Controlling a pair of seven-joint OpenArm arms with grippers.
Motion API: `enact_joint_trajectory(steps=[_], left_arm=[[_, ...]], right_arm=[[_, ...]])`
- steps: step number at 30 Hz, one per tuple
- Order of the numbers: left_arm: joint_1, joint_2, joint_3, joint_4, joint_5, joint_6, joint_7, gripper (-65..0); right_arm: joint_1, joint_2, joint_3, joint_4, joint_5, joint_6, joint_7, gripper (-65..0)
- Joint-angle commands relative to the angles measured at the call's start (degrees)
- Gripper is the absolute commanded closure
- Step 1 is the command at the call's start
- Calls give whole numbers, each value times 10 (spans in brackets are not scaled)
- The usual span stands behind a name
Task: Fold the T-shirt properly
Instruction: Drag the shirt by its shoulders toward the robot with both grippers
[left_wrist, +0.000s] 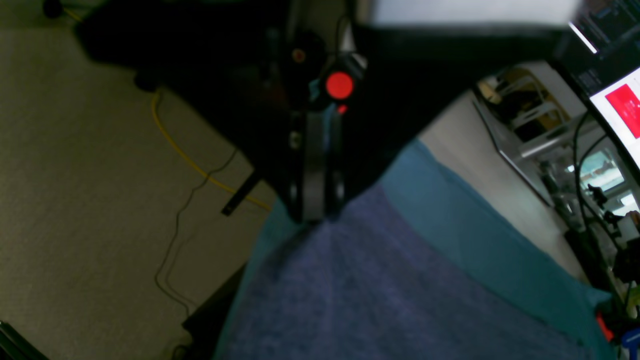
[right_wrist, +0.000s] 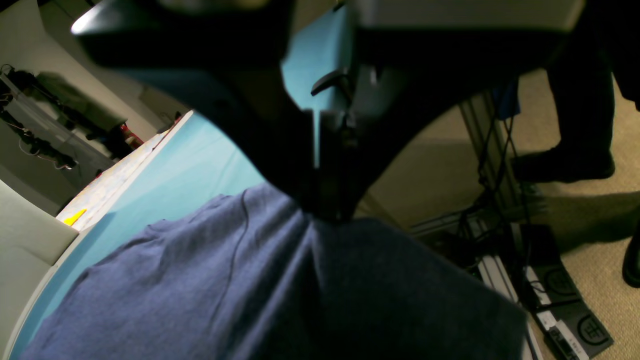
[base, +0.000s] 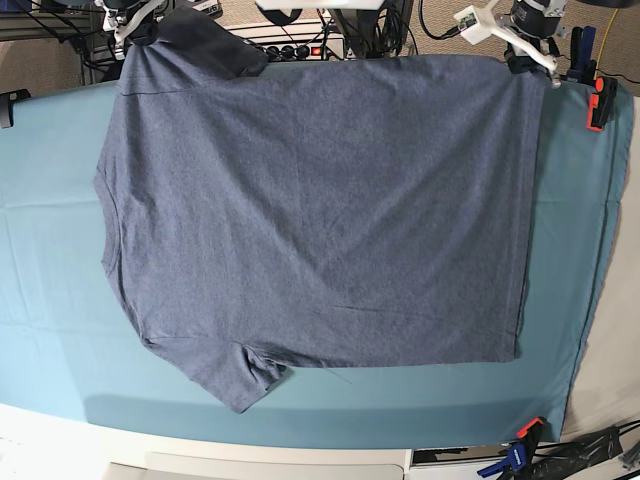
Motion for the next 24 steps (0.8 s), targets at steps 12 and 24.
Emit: enact_joint_trajectory(steps=[12,24], left_arm=[[27,-7,-2,12,20,7,8,0],[48,-7,-2,33,20,7,8,0]], right_arm=[[-7,5,2,10,-19,-5,-19,0],[-7,5,2,10,-30,-5,-19,0]])
